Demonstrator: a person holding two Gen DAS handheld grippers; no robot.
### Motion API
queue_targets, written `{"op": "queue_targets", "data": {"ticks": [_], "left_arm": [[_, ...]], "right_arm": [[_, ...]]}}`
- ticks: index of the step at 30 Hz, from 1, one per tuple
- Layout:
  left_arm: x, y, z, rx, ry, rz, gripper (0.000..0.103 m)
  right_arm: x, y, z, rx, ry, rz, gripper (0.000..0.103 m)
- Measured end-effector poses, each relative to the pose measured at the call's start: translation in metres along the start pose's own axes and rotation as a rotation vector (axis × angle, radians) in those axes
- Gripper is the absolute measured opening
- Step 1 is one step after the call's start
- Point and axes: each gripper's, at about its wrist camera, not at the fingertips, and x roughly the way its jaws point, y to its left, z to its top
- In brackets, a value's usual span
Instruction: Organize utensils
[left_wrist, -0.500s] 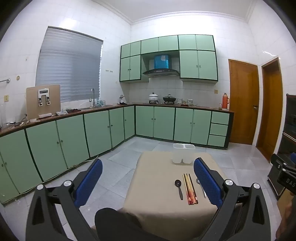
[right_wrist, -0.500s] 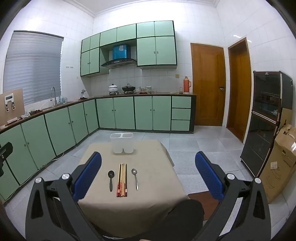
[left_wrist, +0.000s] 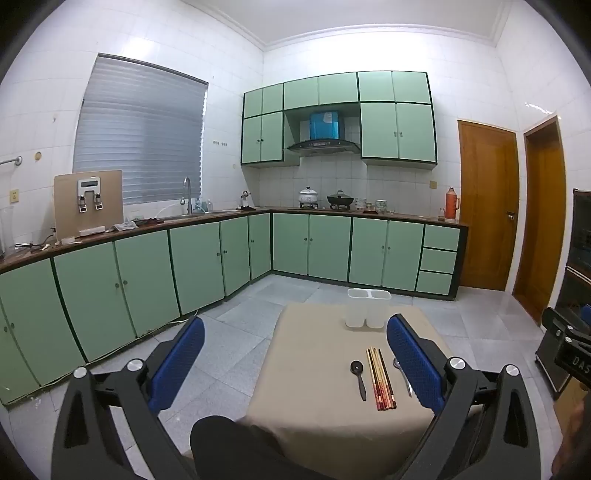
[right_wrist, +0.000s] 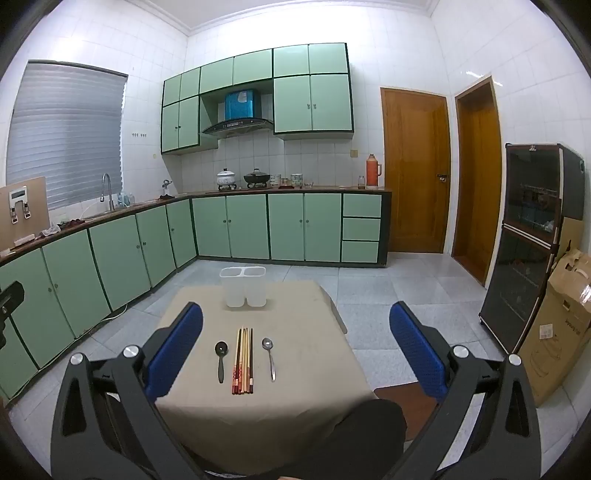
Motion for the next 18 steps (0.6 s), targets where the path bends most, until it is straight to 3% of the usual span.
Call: {"op": "queue_targets", "data": {"ticks": [18], "left_arm": [[-0.002,0.002,0.005,-0.003,-0.003,0.001,0.097]], "right_arm": [[-0.006,0.011,0.005,-0.003,-0.004,-0.002,0.098]]}}
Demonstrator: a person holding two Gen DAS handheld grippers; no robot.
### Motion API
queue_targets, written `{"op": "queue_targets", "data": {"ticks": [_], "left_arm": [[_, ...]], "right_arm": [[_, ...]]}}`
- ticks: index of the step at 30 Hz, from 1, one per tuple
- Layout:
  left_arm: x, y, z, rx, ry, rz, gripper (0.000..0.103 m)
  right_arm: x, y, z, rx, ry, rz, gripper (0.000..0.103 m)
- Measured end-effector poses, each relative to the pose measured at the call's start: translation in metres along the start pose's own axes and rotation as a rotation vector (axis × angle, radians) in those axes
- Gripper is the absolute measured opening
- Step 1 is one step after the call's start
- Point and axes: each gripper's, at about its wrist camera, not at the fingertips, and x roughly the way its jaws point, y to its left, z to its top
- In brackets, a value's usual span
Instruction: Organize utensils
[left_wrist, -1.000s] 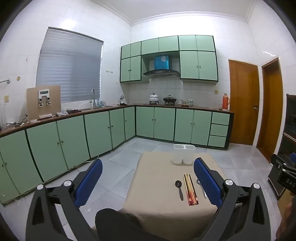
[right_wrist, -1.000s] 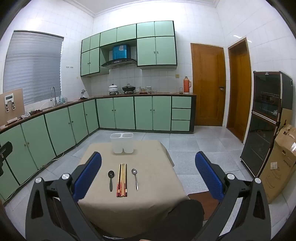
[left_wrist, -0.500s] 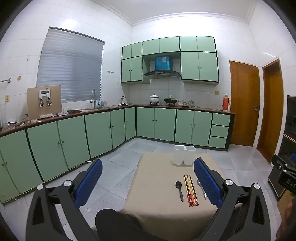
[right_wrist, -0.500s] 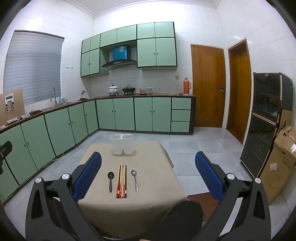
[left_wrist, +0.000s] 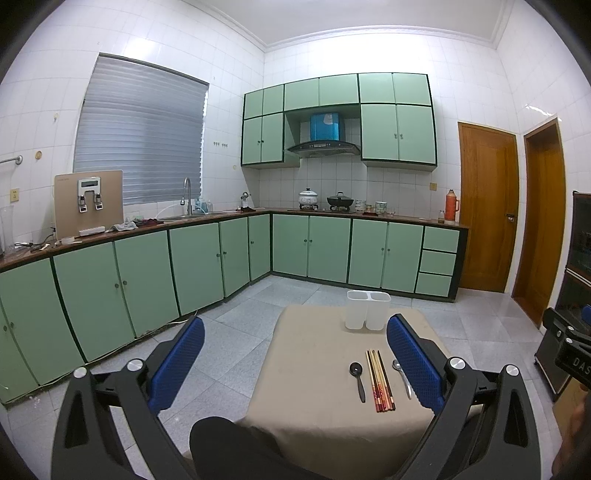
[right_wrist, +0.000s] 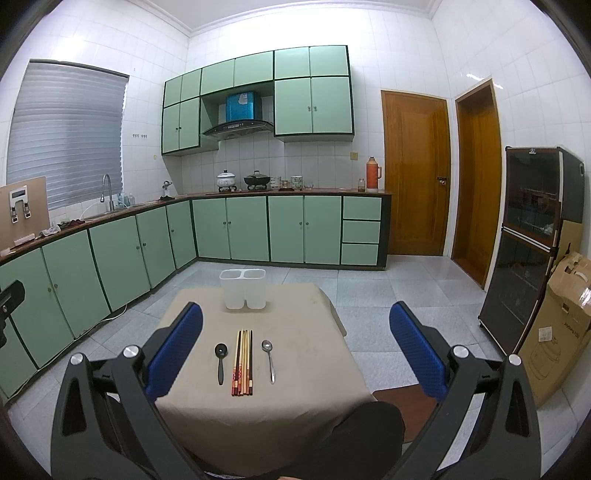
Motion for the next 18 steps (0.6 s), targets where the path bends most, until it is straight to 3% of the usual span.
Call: {"op": "queue_targets", "data": {"ticks": [18], "left_arm": [[-0.0021,-0.0008,0.0003,-0.002,-0.003,-0.001,0.097]], "right_arm": [[-0.0009,-0.0006,0.0018,-0.001,-0.003,0.001,0.098]]}}
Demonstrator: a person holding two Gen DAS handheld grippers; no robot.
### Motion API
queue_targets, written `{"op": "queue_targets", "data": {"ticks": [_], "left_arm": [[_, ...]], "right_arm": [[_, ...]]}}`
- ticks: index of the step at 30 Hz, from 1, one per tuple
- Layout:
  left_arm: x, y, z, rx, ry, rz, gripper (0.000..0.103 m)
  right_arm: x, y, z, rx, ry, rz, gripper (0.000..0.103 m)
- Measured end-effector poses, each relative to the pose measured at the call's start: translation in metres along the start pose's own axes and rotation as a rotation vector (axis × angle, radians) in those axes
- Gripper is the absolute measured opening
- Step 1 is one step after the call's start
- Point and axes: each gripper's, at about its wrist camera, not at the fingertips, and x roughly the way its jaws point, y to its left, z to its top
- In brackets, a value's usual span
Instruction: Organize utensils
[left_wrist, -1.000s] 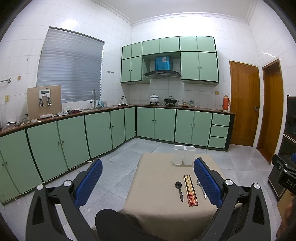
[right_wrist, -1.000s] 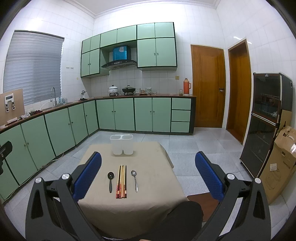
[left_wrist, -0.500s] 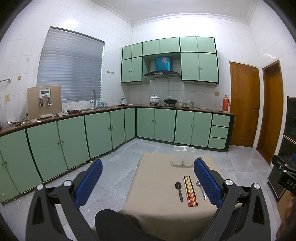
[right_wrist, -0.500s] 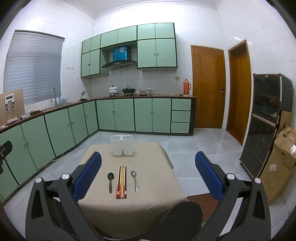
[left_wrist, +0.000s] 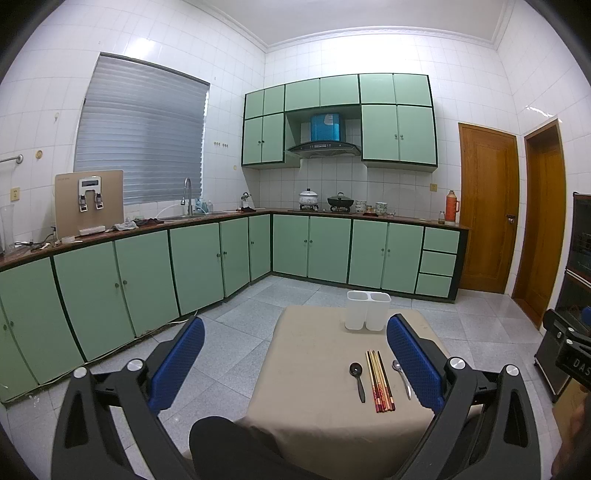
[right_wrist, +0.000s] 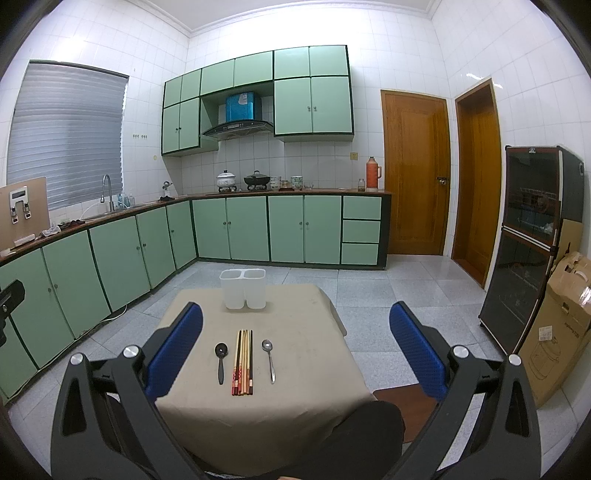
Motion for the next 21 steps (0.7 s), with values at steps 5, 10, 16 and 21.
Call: {"op": "queue_targets", "data": {"ticks": [5,10,16,21], "left_arm": [[0.0001,-0.0001,-0.0001,0.0,0.0,0.0,0.097],[0.0002,-0.0001,-0.0004,-0.001,0.0,0.0,0.097],[-0.0002,-0.0013,-0.0003,-0.002,-0.002,0.001,0.097],[0.0002,-0.0009,-0.001,-0.002,0.0,-0.001,0.097]], "right_arm": [[-0.0012,-0.0006,0.0043,0.0,0.001,0.001,0.098],[-0.001,-0.0018,0.0037,0.0,0.0,0.001,0.098],[-0.0019,-0.0008,0.0049,0.0,0.0,0.0,0.098],[-0.0013,-0.0014,0.0039,-0.001,0.001,0.002,0.098]]}}
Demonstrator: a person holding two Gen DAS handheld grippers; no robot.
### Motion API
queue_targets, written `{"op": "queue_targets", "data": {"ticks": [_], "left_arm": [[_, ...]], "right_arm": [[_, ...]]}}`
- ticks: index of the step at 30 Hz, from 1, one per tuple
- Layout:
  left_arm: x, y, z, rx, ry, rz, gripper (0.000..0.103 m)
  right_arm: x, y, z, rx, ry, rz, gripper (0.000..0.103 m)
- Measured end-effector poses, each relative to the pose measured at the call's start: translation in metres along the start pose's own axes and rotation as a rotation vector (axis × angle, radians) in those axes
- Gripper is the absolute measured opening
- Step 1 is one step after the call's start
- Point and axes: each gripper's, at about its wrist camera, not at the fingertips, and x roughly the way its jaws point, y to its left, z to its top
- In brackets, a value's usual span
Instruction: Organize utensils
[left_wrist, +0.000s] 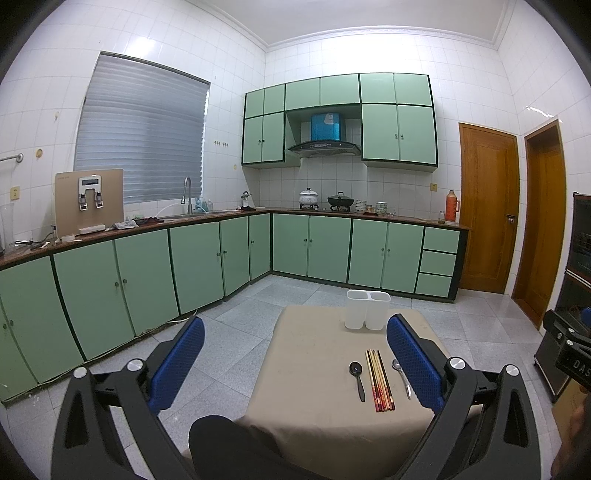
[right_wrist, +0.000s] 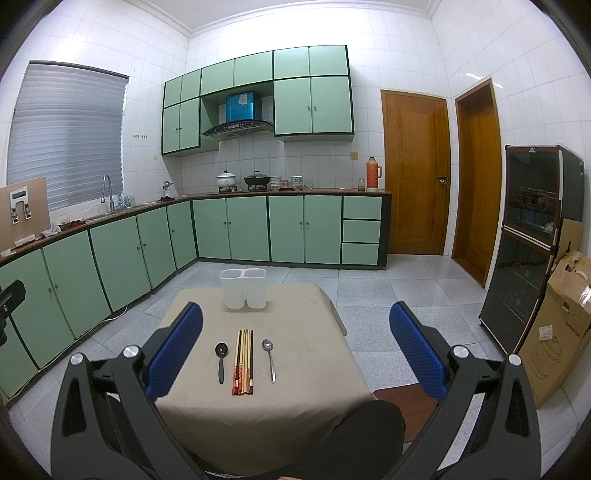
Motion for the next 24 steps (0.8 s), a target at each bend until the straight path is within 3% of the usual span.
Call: {"op": "queue_targets", "data": {"ticks": [24], "left_arm": [[0.0009,0.0038,-0.007,-0.024,0.007,-0.022,0.097]], "right_arm": [[-0.0045,0.0017,-0.0047,-0.015,-0.002,0.021,0.098]]}}
